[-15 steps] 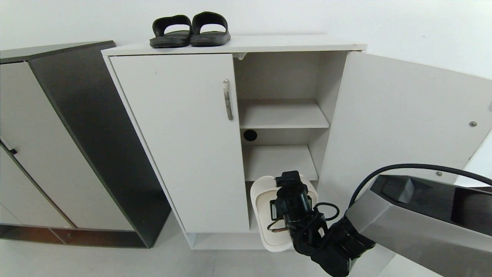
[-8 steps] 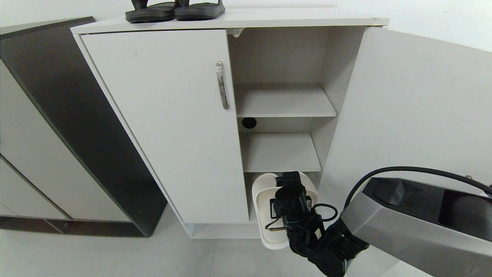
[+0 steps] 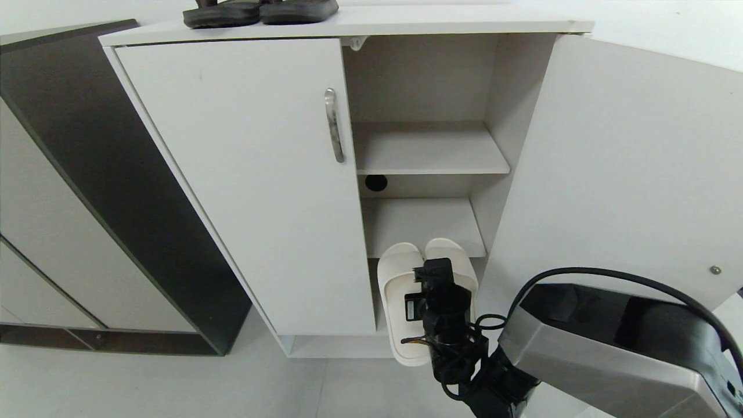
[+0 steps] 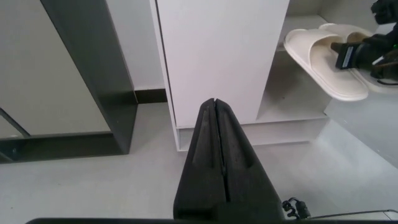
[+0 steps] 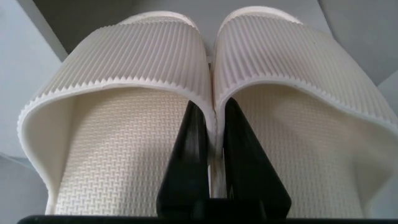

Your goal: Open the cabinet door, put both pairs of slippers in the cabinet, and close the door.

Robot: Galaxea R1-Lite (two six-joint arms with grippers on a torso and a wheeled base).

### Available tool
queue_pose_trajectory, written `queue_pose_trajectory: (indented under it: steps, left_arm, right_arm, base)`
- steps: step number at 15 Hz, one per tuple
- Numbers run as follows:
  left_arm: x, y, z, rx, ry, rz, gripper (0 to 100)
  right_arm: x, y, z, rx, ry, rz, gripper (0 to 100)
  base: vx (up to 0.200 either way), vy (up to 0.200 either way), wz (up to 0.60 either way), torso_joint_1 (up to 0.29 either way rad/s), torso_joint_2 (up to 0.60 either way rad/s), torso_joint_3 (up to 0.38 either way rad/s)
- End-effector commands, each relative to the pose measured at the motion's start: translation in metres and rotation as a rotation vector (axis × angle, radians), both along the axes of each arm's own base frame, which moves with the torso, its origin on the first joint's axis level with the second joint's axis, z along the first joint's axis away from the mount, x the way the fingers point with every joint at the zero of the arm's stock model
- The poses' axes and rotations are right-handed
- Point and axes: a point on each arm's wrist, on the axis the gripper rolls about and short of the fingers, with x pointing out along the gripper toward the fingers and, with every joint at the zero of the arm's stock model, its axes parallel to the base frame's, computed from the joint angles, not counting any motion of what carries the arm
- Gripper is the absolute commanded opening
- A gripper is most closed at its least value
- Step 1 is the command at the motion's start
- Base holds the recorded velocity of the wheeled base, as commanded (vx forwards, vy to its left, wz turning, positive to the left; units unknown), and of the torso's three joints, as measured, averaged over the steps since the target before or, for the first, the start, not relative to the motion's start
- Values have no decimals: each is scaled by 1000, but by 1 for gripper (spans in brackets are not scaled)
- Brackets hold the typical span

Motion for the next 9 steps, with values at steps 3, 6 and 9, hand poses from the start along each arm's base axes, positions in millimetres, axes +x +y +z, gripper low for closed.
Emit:
queue_pose_trajectory:
  steps: [3, 6, 9]
  left_arm:
    - [0, 0, 0, 1, 1, 0, 0]
    - [0, 0, 0, 1, 1, 0, 0]
    - [0, 0, 0, 1, 1, 0, 0]
  right_arm:
    - [3, -1, -8, -7, 7, -5, 0]
    - [8, -3, -6, 2, -1, -15, 0]
    - [8, -3, -6, 2, -1, -15, 0]
  base:
    - [67, 0, 0, 1, 1, -1]
    - [200, 0, 0, -4, 2, 4]
    - [200, 0, 0, 9, 4, -2]
